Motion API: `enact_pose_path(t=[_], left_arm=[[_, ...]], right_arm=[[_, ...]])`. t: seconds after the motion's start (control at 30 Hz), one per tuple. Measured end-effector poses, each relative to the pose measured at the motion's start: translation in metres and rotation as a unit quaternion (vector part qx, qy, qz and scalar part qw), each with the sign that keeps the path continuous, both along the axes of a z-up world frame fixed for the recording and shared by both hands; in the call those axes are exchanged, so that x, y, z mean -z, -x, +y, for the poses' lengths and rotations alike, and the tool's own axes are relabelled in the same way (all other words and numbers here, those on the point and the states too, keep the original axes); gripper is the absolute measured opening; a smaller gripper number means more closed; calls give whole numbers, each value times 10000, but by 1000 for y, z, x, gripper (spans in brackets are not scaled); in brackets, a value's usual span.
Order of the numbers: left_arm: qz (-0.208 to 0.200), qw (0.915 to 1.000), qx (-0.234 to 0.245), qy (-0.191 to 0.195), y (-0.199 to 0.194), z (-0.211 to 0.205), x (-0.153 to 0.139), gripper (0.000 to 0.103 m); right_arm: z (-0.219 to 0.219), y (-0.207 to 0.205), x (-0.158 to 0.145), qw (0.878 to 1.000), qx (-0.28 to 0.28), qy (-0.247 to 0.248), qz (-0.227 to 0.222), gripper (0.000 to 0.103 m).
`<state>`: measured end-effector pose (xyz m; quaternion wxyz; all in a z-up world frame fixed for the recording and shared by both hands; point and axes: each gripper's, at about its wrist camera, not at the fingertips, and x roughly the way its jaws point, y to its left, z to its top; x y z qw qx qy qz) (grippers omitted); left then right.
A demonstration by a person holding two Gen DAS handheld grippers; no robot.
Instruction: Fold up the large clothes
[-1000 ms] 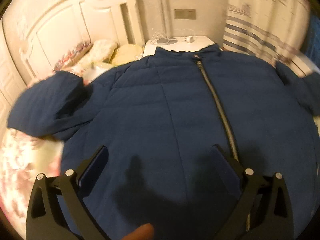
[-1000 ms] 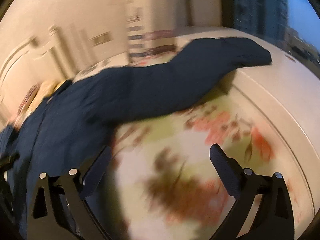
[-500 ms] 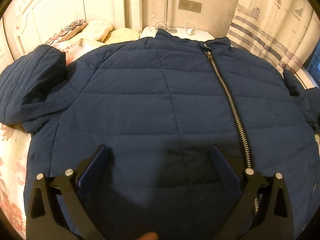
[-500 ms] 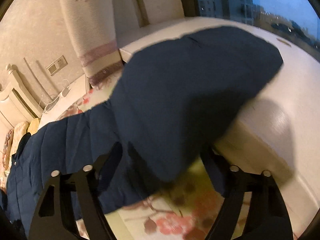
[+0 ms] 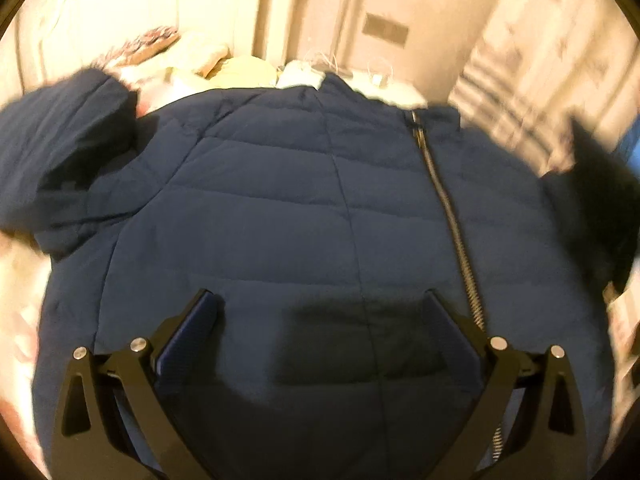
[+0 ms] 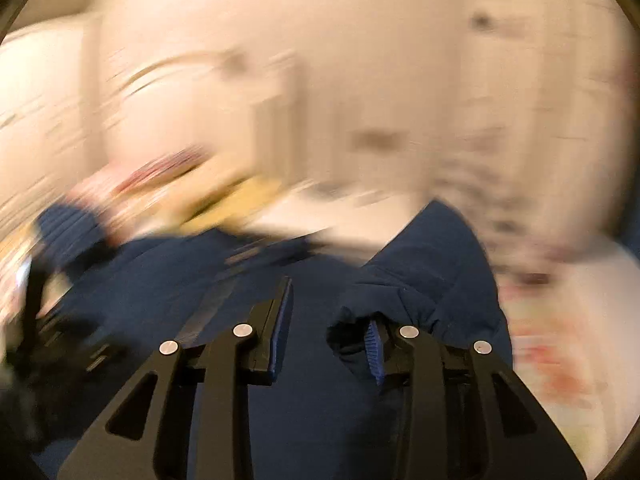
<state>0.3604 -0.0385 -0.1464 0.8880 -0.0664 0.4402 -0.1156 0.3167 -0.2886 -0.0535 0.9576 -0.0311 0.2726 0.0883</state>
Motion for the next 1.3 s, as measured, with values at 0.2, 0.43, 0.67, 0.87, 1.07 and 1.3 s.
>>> enact_pose_path(t=[0.2,0.43,0.67,0.87,1.07,1.3], left_arm=[[-97,9976,-139,668,-2,19,-2,101],[-109,9985,-132,529,0,14,-1,101],[-752,9947,681,-180,34,-39,-28,99],[-1917,9388,2609,-1175,95,-183,-68,100],[-1773,9318,2878,-1322,68,-264,-62,100],[-1556,9250,3340,-928,71,-273,-59,15]], right_arm=[[83,-10,84,9761,-1043,1021,1608,68],[27,58,43,9860,-629,358,1503,86],[-62,127,48,9848,487,-1037,1303,79],[-102,134,76,9594,972,-2154,1540,77],[-62,127,76,9791,876,-1058,1500,81],[-62,131,81,9796,839,-1113,1444,81]])
